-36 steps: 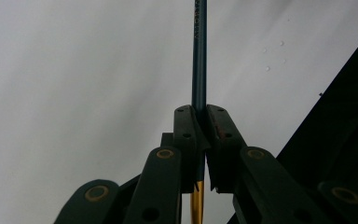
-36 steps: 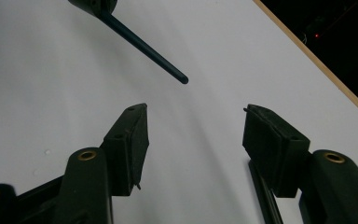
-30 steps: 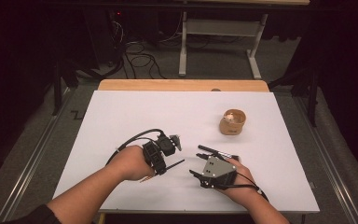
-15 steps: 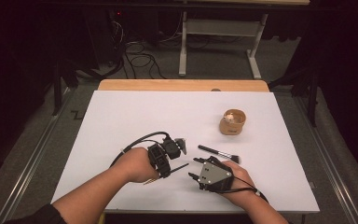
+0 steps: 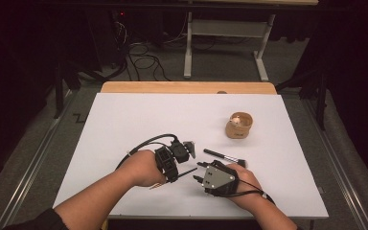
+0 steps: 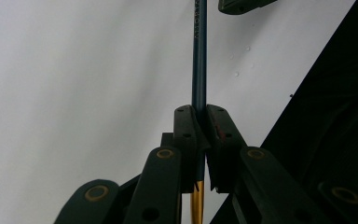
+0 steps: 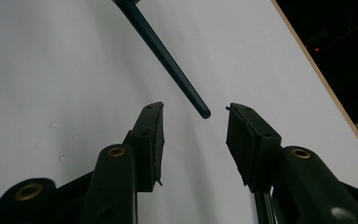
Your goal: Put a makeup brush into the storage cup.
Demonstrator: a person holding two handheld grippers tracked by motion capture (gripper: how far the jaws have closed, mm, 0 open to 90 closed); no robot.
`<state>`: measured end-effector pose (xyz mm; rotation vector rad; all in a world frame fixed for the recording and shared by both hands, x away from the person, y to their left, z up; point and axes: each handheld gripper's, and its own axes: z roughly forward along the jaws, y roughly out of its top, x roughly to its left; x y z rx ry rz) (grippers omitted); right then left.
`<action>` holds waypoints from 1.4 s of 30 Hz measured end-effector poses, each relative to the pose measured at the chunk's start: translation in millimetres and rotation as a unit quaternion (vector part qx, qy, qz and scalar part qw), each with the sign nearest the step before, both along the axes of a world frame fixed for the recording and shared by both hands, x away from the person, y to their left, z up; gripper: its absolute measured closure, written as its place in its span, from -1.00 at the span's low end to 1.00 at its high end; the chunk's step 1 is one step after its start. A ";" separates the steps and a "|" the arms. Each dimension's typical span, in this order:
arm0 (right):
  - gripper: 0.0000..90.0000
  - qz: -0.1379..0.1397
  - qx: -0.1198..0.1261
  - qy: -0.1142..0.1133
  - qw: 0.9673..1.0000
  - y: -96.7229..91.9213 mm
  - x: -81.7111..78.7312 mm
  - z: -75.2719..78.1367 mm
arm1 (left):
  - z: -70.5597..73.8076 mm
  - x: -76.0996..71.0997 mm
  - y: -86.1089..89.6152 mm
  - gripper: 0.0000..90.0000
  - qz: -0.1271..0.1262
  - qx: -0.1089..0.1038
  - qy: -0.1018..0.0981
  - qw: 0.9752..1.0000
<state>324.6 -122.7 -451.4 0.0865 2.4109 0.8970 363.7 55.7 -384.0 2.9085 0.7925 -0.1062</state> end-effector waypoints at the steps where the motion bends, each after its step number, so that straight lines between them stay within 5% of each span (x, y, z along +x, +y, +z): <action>1: 0.28 0.008 -0.006 -0.009 1.000 0.4 1.5 0.6 | -0.1 0.3 0.3 0.85 -0.001 0.001 0.001 1.000; 6: 0.32 0.003 -0.011 -0.002 1.000 2.9 -0.9 -0.8 | -2.1 0.1 -0.2 0.85 -0.005 0.003 0.004 1.000; 8: 0.33 0.017 -0.021 -0.018 0.999 4.0 1.7 0.5 | -3.0 0.2 -0.5 0.85 -0.007 0.002 0.005 1.000; 20: 0.44 0.032 -0.037 -0.029 0.998 8.1 1.4 -1.2 | -5.8 0.3 -2.3 0.85 -0.010 0.001 0.008 1.000; 27: 0.49 0.052 -0.062 -0.057 0.995 13.1 -2.8 -2.2 | -7.3 -0.1 -2.3 0.85 -0.011 0.004 0.014 1.000; 42: 0.57 0.079 -0.066 -0.071 0.992 13.6 -5.6 -2.4 | -9.1 0.7 -5.1 0.85 -0.010 0.004 0.017 1.000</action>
